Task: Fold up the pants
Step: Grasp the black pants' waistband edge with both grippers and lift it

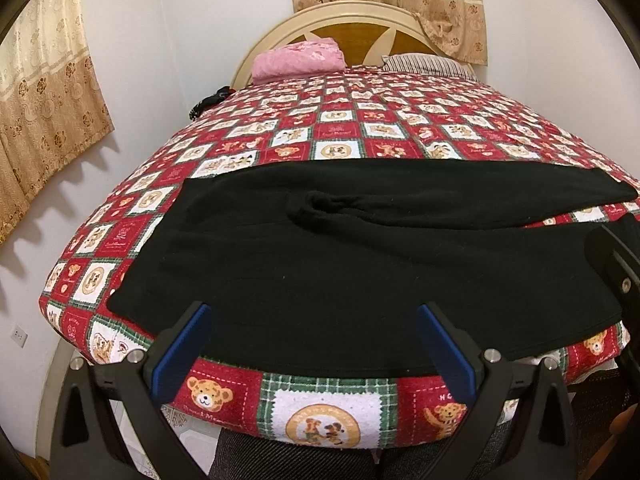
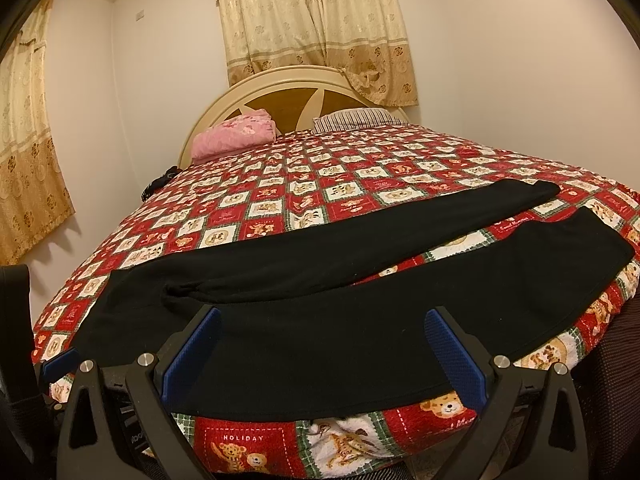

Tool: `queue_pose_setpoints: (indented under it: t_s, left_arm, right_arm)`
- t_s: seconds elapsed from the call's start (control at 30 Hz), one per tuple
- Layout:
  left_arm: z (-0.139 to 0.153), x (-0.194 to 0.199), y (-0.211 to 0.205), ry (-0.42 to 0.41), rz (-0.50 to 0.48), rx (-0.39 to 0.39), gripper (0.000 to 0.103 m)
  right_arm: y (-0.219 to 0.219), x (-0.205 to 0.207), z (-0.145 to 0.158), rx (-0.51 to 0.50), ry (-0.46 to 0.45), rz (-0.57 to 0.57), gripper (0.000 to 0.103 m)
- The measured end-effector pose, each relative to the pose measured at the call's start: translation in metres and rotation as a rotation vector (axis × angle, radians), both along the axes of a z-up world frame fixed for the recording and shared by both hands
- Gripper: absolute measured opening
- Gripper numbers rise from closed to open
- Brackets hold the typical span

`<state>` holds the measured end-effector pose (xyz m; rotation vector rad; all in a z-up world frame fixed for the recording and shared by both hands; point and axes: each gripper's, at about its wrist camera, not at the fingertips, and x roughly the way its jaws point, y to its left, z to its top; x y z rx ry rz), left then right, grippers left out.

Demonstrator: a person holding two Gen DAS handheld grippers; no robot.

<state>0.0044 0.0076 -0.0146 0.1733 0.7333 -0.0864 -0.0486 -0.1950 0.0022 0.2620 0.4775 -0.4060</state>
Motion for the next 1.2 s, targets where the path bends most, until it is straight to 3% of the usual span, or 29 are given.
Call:
queue_pose_setpoints:
  t_s: [0.23, 0.4, 0.57, 0.7, 0.73, 0.9, 1.03, 1.2]
  left_arm:
    - [-0.009, 0.015, 0.008, 0.057, -0.041, -0.021, 0.103]
    - [-0.008, 0.047, 0.050, 0.111, -0.053, -0.073, 0.103]
    - [0.012, 0.114, 0.109, 0.150, -0.019, -0.123, 0.103]
    - [0.016, 0.175, 0.144, 0.145, 0.047, -0.154, 0.103]
    - [0.014, 0.196, 0.153, 0.155, 0.061, -0.165, 0.102]
    - [-0.010, 0.252, 0.163, 0.244, 0.083, -0.159, 0.074]
    - [-0.034, 0.281, 0.167, 0.328, 0.104, -0.170, 0.070]
    - [-0.048, 0.296, 0.173, 0.365, 0.105, -0.220, 0.070]
  right_arm:
    - [-0.009, 0.009, -0.012, 0.000, 0.025, 0.004, 0.102]
    - [-0.024, 0.021, -0.025, -0.006, 0.071, 0.007, 0.102]
    - [-0.038, 0.040, -0.028, 0.015, 0.111, 0.037, 0.102]
    - [-0.040, 0.066, -0.014, -0.035, 0.106, 0.089, 0.102]
    - [-0.039, 0.073, -0.011, -0.045, 0.106, 0.105, 0.102]
    - [-0.037, 0.113, -0.002, -0.079, 0.142, 0.173, 0.101]
    - [-0.035, 0.144, -0.001, -0.104, 0.174, 0.238, 0.099]
    - [-0.041, 0.192, -0.008, -0.166, 0.255, 0.325, 0.085]
